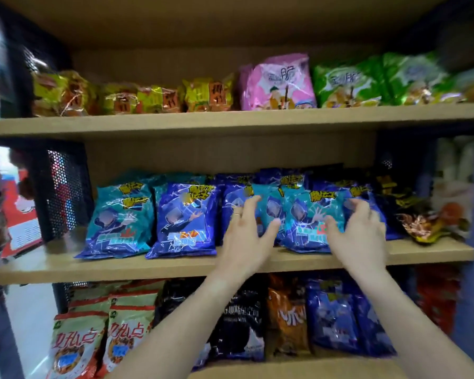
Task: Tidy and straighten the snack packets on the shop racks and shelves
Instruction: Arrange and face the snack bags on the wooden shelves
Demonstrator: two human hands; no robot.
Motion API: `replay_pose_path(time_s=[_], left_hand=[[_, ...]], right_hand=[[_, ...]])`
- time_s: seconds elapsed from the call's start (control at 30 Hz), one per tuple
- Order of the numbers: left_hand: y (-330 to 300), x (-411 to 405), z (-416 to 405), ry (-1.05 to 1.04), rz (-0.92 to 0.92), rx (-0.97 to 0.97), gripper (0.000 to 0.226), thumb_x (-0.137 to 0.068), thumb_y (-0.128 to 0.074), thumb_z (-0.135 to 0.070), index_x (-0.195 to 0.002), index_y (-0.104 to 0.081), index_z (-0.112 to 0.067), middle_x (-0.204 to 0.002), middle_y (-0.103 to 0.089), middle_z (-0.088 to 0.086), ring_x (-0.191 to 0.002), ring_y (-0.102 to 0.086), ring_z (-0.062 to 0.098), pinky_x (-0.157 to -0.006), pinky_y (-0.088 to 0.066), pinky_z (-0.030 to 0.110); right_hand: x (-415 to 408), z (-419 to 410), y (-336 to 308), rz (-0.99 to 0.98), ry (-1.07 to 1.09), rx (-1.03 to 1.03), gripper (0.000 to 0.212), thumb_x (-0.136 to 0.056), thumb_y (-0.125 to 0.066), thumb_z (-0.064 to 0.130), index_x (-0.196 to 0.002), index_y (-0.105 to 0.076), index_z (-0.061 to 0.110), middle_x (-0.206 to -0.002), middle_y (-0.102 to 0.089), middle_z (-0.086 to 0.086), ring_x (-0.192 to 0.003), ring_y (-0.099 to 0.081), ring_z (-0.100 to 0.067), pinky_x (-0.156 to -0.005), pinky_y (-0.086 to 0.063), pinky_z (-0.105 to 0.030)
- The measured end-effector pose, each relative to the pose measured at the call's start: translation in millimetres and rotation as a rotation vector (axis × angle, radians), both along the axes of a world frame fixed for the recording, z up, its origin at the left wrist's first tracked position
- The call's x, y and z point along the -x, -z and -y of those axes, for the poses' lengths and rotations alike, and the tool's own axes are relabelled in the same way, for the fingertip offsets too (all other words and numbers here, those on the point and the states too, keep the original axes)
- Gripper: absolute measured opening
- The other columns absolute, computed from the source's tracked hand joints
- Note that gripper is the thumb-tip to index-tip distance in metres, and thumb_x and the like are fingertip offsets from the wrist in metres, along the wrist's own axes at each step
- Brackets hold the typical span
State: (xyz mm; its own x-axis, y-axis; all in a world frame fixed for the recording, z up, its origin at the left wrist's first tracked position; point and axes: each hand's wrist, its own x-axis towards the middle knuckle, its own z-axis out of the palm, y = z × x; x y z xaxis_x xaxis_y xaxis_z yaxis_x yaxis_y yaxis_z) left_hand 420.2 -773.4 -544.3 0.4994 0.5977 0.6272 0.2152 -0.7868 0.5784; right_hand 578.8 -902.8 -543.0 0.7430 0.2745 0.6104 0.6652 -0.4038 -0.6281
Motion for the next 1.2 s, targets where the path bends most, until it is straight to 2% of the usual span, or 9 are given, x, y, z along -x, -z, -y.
replay_pose_path(time_s=[0.17,0.27,0.47,0.63,0.8,0.9,0.97,1.07,1.2], left_hand=[[-13.5,-45.0,2.7,-0.076,-0.04,0.288,0.093,-0.075,-0.079,-0.066,-0.137,-0.039,-0.01,-0.134,-0.06,0.007,-0.127,-0.057,0.028,-0.102,-0.049,0.04],[-12.7,-51.6,1.4,-0.072,0.013,0.333,0.084,-0.07,-0.087,-0.059,-0.126,-0.045,-0.014,-0.128,-0.062,0.003,-0.122,-0.06,0.025,-0.1,-0.05,0.038],[-4.9,-41.3,2.0,0.11,0.202,0.268,0.07,-0.085,-0.08,-0.04,-0.139,-0.036,-0.033,-0.131,-0.059,-0.01,-0.124,-0.058,0.01,-0.106,-0.047,0.035],[-5.3,-24.8,-0.5,0.184,0.321,0.238,0.052,-0.091,-0.075,-0.036,-0.133,-0.044,-0.039,-0.127,-0.065,-0.017,-0.117,-0.06,-0.001,-0.104,-0.049,0.032],[-8.3,3.2,-4.6,0.187,0.347,0.239,0.054,-0.091,-0.077,-0.035,-0.137,-0.048,-0.035,-0.12,-0.069,-0.022,-0.111,-0.065,-0.005,-0.1,-0.053,0.029],[-12.0,24.6,-12.1,0.061,0.285,0.201,0.054,-0.089,-0.067,-0.063,-0.134,-0.051,-0.037,-0.12,-0.068,-0.018,-0.111,-0.063,-0.001,-0.099,-0.053,0.032],[-12.2,44.7,-26.2,-0.163,0.304,0.164,0.061,-0.091,-0.051,-0.075,-0.134,-0.053,-0.032,-0.123,-0.065,-0.011,-0.112,-0.06,0.009,-0.1,-0.051,0.039],[-14.6,81.7,-50.9,-0.577,0.261,0.083,0.053,-0.101,-0.05,-0.054,-0.138,-0.051,-0.017,-0.134,-0.057,0.003,-0.12,-0.048,0.021,-0.104,-0.043,0.042],[-11.0,104.7,-70.7,-0.67,0.063,0.215,0.063,-0.099,-0.054,-0.044,-0.144,-0.041,-0.002,-0.151,-0.043,0.019,-0.139,-0.034,0.036,-0.112,-0.033,0.048]], right_hand=[[-12.5,-24.5,-7.4,-0.09,-0.107,0.121,0.078,-0.088,-0.073,0.046,-0.143,-0.038,0.003,-0.136,-0.056,-0.02,-0.124,-0.054,-0.04,-0.097,-0.047,-0.045],[-11.7,-33.7,-7.0,-0.09,-0.179,0.106,0.087,-0.082,-0.08,0.044,-0.147,-0.038,0.004,-0.138,-0.058,-0.015,-0.125,-0.057,-0.035,-0.097,-0.048,-0.043],[-11.1,-28.6,-3.0,-0.116,-0.331,-0.016,0.088,-0.078,-0.081,0.052,-0.147,-0.04,0.015,-0.131,-0.058,-0.003,-0.119,-0.059,-0.022,-0.097,-0.053,-0.043],[-0.1,-30.1,-9.3,-0.308,-0.566,-0.185,0.094,-0.073,-0.084,0.052,-0.147,-0.036,0.023,-0.134,-0.057,0.007,-0.123,-0.058,-0.015,-0.103,-0.051,-0.043],[22.1,-37.1,-18.3,-0.423,-0.744,-0.236,0.044,-0.081,-0.084,0.029,-0.116,-0.06,0.019,-0.104,-0.072,0.01,-0.084,-0.071,0.0,-0.069,-0.051,-0.019],[30.6,-49.7,-14.3,-0.495,-0.821,-0.295,0.038,-0.08,-0.085,0.019,-0.112,-0.064,0.014,-0.1,-0.078,-0.001,-0.082,-0.075,-0.008,-0.064,-0.056,-0.019],[34.6,-56.0,-9.7,-0.565,-0.84,-0.335,0.038,-0.08,-0.085,0.016,-0.11,-0.064,0.012,-0.1,-0.078,-0.004,-0.085,-0.077,-0.015,-0.07,-0.06,-0.028],[34.1,-62.6,-5.4,-0.704,-0.888,-0.404,0.047,-0.076,-0.087,0.019,-0.116,-0.064,0.011,-0.103,-0.079,-0.007,-0.094,-0.076,-0.026,-0.093,-0.058,-0.048],[49.6,-71.9,-12.9,-0.872,-1.041,-0.459,0.043,-0.083,-0.078,0.01,-0.123,-0.063,0.006,-0.108,-0.077,-0.014,-0.097,-0.076,-0.033,-0.086,-0.058,-0.042]])
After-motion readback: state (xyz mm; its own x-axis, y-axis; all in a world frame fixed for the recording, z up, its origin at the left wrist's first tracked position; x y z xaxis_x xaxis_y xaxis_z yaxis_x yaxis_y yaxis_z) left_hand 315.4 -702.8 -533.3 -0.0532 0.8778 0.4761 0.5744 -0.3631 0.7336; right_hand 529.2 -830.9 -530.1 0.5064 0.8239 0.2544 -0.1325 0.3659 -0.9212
